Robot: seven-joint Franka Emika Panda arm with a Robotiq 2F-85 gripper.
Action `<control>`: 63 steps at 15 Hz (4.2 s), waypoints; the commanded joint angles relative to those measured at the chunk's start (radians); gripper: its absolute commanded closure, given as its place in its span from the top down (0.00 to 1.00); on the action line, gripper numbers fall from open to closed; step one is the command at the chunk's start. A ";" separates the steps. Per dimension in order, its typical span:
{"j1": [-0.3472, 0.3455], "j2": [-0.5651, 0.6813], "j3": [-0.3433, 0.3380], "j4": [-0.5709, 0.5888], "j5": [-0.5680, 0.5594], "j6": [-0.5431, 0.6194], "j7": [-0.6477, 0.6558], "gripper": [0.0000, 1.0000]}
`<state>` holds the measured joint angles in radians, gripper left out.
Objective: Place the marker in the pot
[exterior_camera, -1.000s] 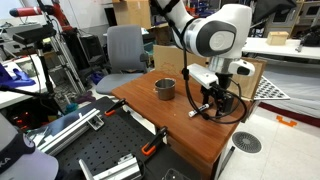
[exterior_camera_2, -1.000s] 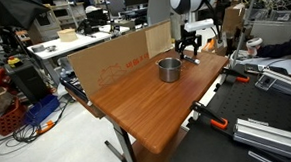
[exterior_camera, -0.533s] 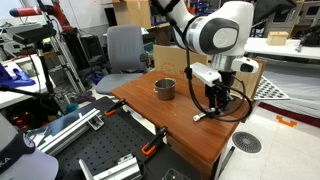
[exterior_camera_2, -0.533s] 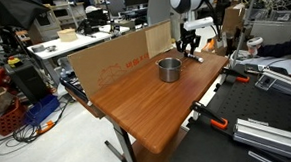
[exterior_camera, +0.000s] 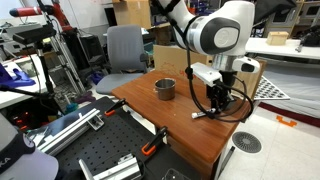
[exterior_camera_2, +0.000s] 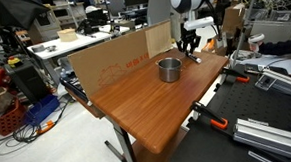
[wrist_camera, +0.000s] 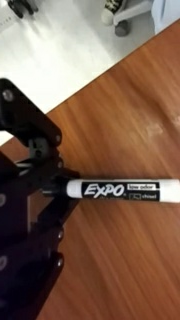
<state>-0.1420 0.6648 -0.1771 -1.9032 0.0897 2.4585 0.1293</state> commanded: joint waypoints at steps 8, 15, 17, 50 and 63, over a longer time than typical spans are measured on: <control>0.007 -0.103 0.043 -0.031 0.014 -0.052 0.022 0.06; 0.096 -0.246 0.041 -0.113 -0.047 -0.043 0.076 0.06; 0.127 -0.281 0.037 -0.145 -0.083 -0.017 0.109 0.06; 0.574 -0.268 -0.233 -0.356 -0.773 0.485 0.831 0.06; 0.597 -0.255 -0.207 -0.387 -0.782 0.473 0.866 0.79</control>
<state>0.4591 0.4056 -0.3818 -2.2866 -0.6966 2.9097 0.9839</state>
